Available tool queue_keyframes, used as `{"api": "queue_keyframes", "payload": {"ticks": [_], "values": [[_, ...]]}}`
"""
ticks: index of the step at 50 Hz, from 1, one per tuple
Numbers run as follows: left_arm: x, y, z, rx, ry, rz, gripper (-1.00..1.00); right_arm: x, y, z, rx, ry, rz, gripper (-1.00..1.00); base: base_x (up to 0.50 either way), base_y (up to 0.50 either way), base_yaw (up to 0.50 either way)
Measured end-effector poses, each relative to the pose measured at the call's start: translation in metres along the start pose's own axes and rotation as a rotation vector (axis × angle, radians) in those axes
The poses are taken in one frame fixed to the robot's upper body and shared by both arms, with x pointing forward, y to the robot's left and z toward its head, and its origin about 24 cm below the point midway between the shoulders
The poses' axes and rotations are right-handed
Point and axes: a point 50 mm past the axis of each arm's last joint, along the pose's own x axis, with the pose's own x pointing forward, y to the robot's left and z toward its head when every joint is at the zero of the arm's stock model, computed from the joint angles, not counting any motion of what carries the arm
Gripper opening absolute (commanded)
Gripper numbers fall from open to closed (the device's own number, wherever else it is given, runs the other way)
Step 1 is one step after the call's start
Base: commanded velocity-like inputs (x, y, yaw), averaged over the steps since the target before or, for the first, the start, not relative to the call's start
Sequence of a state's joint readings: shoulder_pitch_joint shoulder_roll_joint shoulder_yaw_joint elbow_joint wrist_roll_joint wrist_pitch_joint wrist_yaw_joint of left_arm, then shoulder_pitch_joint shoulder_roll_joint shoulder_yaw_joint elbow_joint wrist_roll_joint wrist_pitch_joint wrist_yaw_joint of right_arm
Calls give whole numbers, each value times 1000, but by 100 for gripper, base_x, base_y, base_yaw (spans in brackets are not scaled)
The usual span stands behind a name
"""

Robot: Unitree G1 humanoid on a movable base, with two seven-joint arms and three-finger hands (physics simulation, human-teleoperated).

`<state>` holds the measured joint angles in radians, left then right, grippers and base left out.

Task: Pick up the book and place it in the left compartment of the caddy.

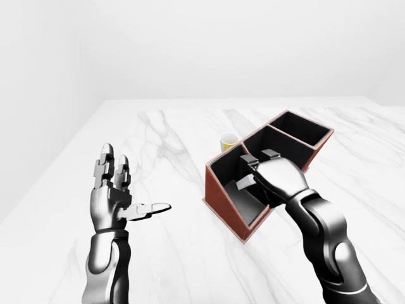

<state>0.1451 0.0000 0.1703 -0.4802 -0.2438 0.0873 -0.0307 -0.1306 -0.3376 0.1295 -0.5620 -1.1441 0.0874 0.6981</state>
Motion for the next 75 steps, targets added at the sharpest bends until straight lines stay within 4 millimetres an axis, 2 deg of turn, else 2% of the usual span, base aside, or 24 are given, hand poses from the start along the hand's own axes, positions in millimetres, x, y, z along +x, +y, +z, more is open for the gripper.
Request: {"api": "queue_keyframes", "payload": {"ticks": [37, 59, 73, 75], "values": [[-1, 1, -3, -1, 12, 1, 100, 12, 29, -14, 132, 183, 75, -100, 0, 0, 0], [0, 1, -2, -4, 7, 3, 100, 19, 38, -12, 141, 202, 112, -100, 0, 0, 0], [-1, 1, -2, -4, 11, 3, 100, 22, 37, -8, 133, 198, 107, -100, 0, 0, 0], [-1, 1, -3, -4, 11, 3, 100, 22, 36, -8, 133, 197, 106, -65, 0, 0, 0]]}}
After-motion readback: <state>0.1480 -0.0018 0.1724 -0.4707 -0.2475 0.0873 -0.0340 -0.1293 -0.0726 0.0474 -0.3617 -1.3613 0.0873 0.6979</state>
